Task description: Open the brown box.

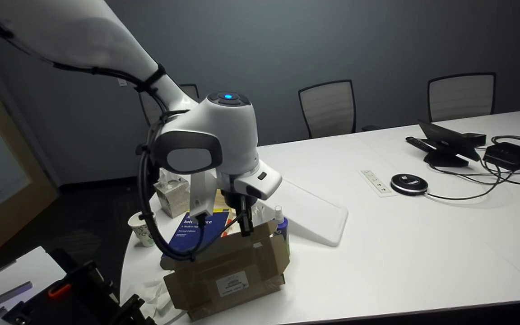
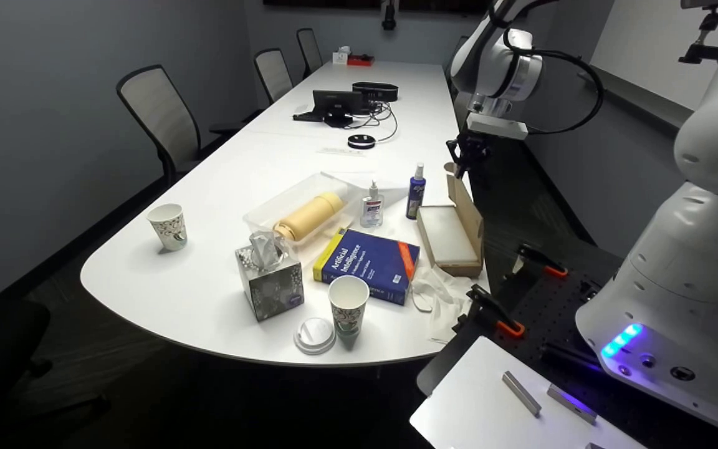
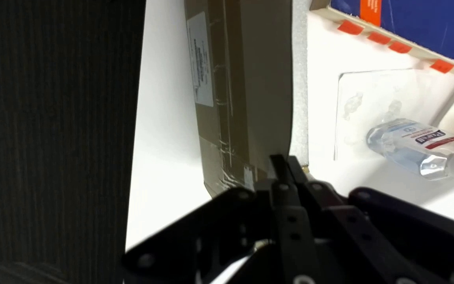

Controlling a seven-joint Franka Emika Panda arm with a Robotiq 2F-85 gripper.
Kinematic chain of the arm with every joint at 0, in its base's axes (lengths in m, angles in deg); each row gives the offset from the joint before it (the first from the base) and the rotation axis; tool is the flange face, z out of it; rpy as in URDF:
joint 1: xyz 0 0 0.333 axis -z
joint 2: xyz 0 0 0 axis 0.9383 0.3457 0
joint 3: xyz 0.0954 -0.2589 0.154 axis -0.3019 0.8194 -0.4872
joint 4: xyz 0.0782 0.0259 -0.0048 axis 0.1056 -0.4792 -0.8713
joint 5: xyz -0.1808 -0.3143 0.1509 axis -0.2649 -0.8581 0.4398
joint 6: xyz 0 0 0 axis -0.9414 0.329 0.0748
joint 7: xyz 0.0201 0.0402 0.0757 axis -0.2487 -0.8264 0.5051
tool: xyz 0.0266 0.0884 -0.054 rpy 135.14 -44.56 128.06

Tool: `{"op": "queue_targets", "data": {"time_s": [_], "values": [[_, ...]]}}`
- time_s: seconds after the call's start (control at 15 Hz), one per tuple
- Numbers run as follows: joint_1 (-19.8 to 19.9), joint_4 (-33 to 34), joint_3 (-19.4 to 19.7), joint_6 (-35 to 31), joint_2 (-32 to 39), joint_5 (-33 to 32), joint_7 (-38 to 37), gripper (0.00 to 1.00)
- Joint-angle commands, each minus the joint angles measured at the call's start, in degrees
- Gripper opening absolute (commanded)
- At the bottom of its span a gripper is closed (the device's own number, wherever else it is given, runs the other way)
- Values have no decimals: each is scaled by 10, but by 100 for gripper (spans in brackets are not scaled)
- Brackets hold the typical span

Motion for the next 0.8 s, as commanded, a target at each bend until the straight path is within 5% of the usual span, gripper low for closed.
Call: {"op": "queue_targets", "data": {"time_s": [0.0, 0.73], "values": [[21, -28, -13, -10, -38, 45, 48, 1], [17, -31, 9, 7, -56, 30, 44, 1]]}}
